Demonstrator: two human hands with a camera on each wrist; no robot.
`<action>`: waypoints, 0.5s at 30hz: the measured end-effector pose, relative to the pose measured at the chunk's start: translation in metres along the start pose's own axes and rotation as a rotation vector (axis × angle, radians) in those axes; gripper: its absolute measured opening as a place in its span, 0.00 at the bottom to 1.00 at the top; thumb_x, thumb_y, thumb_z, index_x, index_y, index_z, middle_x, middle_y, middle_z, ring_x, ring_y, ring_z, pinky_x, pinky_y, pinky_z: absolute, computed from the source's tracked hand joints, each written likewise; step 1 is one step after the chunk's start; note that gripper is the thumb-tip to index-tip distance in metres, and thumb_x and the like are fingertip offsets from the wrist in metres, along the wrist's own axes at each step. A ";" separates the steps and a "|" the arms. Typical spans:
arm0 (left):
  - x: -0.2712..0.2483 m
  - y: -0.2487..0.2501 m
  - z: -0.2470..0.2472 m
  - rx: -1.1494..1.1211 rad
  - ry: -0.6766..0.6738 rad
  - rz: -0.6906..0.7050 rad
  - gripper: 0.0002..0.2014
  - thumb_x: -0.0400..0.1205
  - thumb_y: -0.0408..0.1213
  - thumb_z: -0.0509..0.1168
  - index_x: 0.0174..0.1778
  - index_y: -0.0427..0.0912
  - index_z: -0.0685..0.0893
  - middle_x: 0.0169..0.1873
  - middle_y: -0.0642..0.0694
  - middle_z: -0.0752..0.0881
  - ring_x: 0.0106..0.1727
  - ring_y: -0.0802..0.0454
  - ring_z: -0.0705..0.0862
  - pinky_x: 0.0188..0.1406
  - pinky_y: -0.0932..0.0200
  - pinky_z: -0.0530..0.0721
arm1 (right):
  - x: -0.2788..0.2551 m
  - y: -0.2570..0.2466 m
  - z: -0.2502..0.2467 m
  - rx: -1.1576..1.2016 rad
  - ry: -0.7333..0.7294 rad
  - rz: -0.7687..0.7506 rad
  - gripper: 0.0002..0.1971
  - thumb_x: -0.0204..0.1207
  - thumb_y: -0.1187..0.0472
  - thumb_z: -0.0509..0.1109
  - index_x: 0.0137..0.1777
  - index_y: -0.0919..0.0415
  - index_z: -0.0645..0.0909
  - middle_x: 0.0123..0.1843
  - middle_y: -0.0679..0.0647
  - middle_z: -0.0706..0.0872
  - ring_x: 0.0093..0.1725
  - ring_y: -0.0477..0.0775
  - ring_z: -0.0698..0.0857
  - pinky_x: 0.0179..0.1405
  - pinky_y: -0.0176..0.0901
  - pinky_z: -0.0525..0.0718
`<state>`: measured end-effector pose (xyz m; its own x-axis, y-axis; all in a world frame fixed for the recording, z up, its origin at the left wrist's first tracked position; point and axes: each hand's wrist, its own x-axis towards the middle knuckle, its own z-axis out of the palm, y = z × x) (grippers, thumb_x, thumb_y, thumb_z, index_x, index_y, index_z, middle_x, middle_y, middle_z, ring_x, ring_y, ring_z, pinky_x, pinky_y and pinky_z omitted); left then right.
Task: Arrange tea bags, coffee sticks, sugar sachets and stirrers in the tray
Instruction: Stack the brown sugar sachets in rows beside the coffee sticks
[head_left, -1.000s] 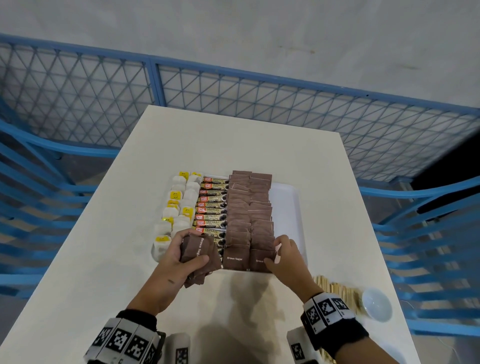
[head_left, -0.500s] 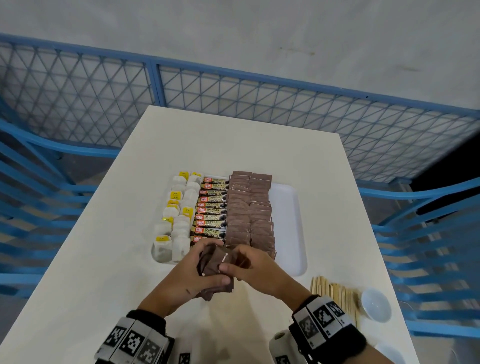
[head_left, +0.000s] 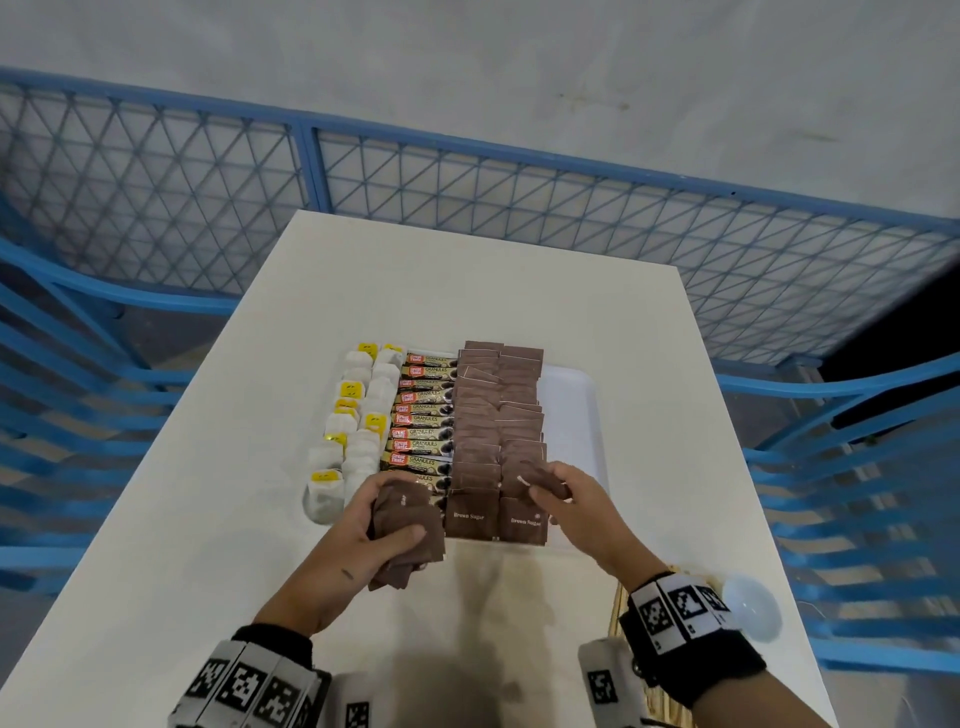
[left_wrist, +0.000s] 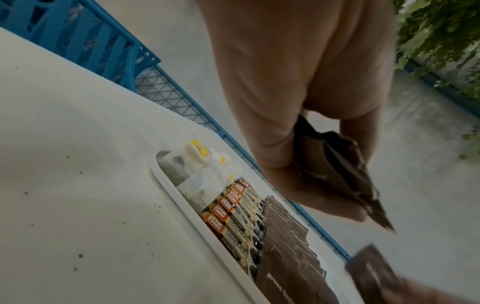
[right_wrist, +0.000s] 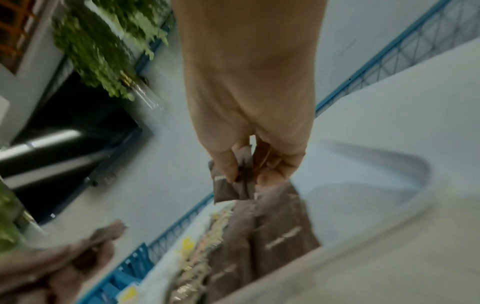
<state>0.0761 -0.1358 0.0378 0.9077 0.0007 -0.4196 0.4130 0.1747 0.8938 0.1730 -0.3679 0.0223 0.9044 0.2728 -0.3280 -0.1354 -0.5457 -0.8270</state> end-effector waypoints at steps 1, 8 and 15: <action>0.000 0.000 -0.001 -0.006 0.018 0.005 0.19 0.78 0.23 0.66 0.60 0.49 0.77 0.45 0.44 0.88 0.35 0.44 0.88 0.22 0.59 0.80 | 0.002 0.008 -0.002 -0.095 0.006 -0.014 0.04 0.79 0.64 0.66 0.43 0.57 0.80 0.39 0.49 0.80 0.41 0.49 0.78 0.43 0.37 0.74; 0.003 -0.001 -0.002 -0.021 0.053 0.014 0.18 0.79 0.22 0.64 0.59 0.47 0.77 0.44 0.41 0.87 0.33 0.43 0.87 0.18 0.62 0.76 | 0.010 0.034 0.003 -0.406 -0.073 -0.025 0.09 0.76 0.62 0.70 0.55 0.61 0.84 0.47 0.52 0.81 0.48 0.48 0.76 0.39 0.26 0.69; 0.003 -0.001 0.000 -0.048 0.039 0.005 0.17 0.79 0.23 0.64 0.59 0.47 0.77 0.45 0.41 0.87 0.34 0.42 0.87 0.20 0.62 0.77 | 0.017 0.044 0.017 -0.552 -0.013 -0.143 0.15 0.69 0.58 0.75 0.54 0.57 0.77 0.49 0.49 0.79 0.49 0.49 0.74 0.46 0.37 0.71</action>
<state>0.0786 -0.1360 0.0361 0.9058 0.0394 -0.4219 0.4038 0.2219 0.8875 0.1757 -0.3741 -0.0274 0.8925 0.3825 -0.2390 0.2227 -0.8346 -0.5038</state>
